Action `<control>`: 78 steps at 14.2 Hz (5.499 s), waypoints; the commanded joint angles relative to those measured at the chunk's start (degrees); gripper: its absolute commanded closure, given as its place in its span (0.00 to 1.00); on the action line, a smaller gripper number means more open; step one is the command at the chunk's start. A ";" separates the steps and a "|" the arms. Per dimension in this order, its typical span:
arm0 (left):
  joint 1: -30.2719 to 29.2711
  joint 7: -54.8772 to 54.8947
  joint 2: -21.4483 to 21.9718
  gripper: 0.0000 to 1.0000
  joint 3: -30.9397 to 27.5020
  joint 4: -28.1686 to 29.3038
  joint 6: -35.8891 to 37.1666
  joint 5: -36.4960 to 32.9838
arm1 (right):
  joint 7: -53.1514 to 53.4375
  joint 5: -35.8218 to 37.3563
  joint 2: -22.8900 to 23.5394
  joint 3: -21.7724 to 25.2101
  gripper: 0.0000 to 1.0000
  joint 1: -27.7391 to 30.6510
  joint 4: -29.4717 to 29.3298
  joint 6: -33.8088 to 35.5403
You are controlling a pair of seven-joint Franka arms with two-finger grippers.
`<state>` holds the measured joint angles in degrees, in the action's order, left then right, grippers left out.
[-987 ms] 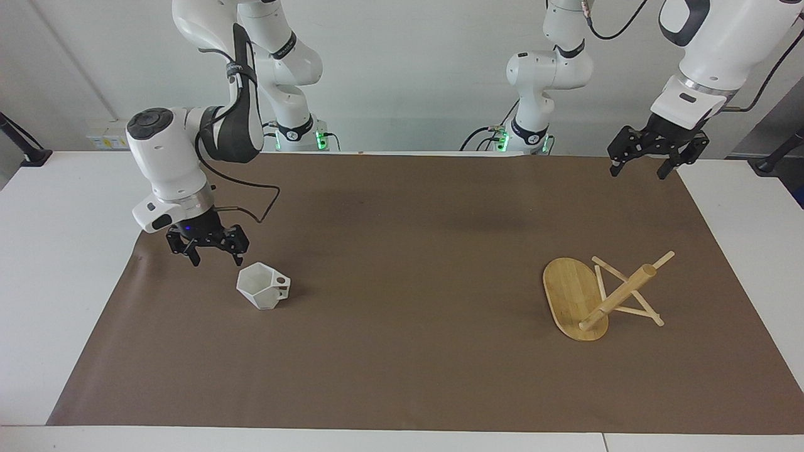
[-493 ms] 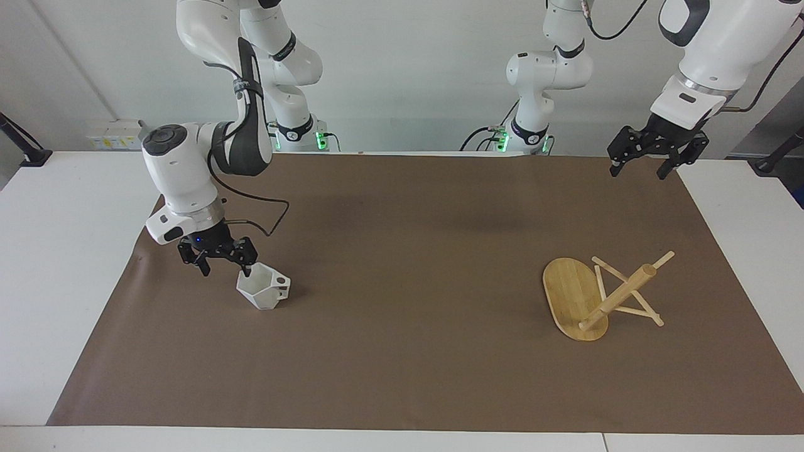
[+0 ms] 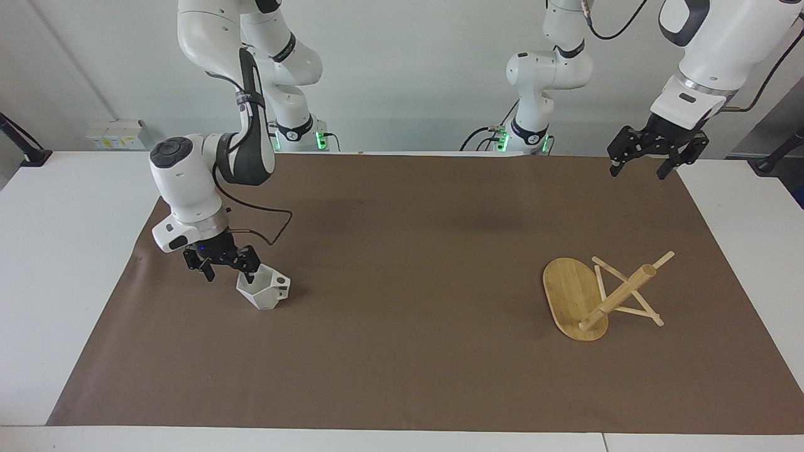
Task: Hang cup on rack
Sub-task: 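Close the right gripper on the white cup's rim, then lift the cup with the right gripper while the left gripper approaches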
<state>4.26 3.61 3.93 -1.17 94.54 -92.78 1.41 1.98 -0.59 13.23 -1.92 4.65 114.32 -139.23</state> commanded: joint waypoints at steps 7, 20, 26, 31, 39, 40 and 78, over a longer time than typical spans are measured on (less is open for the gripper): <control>-0.22 -0.10 1.08 0.00 0.12 0.82 0.41 -0.44 | 2.85 0.16 -0.22 -0.63 0.18 0.19 1.35 -1.04; -0.22 -0.10 1.08 0.00 0.11 0.82 0.41 -0.53 | 1.98 0.16 -0.22 -1.07 0.81 0.19 1.35 -0.69; -0.22 -0.10 1.08 0.00 0.11 0.82 0.41 -0.44 | 2.24 0.16 -0.22 -1.07 1.00 0.19 1.26 -0.51; -0.22 -0.10 1.08 0.00 0.11 0.82 0.41 -0.53 | 2.24 -0.11 -0.14 -1.42 1.00 0.28 -0.23 1.94; -0.22 -0.10 1.08 0.00 0.12 0.82 0.41 -0.53 | 2.06 -0.11 -0.31 -1.42 1.00 0.28 -4.89 9.84; -0.22 -0.10 1.08 0.00 0.20 0.82 0.41 -0.44 | 1.98 -0.20 -0.57 -1.42 1.00 0.28 -5.59 11.60; 4.09 -89.56 7.77 0.00 2.58 20.50 -19.26 47.78 | 23.93 -21.55 -11.29 -24.60 1.00 -0.51 -15.45 33.17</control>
<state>6.86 -82.95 11.18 1.92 112.07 -107.18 44.31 23.04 -20.21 3.72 -23.64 3.30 96.14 -102.34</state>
